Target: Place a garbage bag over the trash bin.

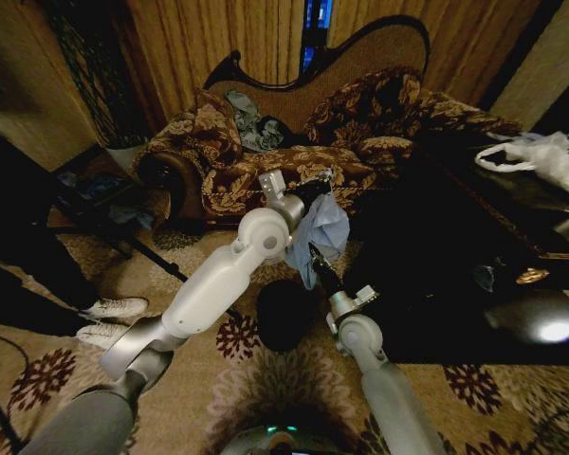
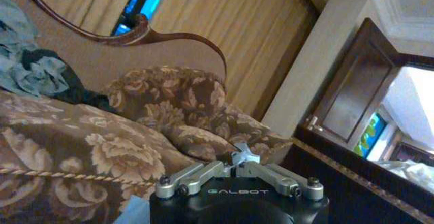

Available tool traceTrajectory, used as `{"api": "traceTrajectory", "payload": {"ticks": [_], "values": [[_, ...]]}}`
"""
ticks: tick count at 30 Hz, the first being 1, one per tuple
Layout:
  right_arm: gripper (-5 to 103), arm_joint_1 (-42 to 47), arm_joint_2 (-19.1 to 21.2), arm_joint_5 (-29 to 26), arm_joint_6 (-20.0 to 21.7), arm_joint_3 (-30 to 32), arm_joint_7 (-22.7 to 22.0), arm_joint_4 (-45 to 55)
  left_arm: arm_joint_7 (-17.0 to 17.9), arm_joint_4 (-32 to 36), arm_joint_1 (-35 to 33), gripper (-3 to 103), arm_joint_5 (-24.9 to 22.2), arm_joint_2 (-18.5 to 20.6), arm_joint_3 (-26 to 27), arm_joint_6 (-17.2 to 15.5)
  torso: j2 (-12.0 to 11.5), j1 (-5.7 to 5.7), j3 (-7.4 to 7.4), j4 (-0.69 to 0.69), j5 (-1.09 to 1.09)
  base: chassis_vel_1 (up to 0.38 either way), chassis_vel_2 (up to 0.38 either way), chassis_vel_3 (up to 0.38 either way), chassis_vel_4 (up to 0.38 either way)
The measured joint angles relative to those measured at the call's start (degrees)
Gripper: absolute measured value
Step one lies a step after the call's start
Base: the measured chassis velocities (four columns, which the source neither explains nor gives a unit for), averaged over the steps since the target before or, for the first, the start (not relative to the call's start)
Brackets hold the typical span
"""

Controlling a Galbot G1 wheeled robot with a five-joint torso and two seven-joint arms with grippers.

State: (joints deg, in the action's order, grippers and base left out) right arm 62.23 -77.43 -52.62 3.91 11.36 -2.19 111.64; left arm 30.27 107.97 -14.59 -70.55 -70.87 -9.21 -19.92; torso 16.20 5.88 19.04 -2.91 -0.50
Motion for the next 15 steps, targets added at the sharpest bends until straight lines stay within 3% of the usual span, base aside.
{"api": "traceTrajectory", "payload": {"ticks": [6,9,11,14,15], "values": [[-2,3.1,0.4,1.1,3.2,-1.3,-0.4,4.3,-0.7,0.3,-1.1,0,0.5,0.5,1.1,0.1,0.0,0.0,0.0,0.0,0.0,0.0,0.0,0.0,0.0],[14,4.8,1.3,0.7,4.8,-1.6,-0.4,6.8,-0.9,0.7,-1.2,0,0.6,1.0,1.4,0.3,0.0,-0.01,0.0,0.0,0.0,0.0,0.0,0.0,0.0],[14,5.2,1.5,0.5,4.9,-1.7,-0.7,7.5,-0.9,0.9,-1.2,0,0.5,1.1,1.5,0.3,0.0,-0.01,0.0,-0.01,0.0,0.0,0.0,0.0,0.0],[30,5.4,1.9,-0.1,5.1,-1.9,-2.0,9.4,-1.1,2.1,-1.8,0,-0.1,1.8,1.9,0.3,0.0,-0.01,0.0,-0.01,0.01,0.0,0.0,0.0,0.0],[30,5.4,1.9,-0.1,5.1,-1.9,-2.0,9.4,-1.1,2.1,-1.8,0,-0.1,1.8,1.9,0.3,0.0,-0.01,0.0,-0.01,0.01,0.0,0.0,0.0,0.0]]}}
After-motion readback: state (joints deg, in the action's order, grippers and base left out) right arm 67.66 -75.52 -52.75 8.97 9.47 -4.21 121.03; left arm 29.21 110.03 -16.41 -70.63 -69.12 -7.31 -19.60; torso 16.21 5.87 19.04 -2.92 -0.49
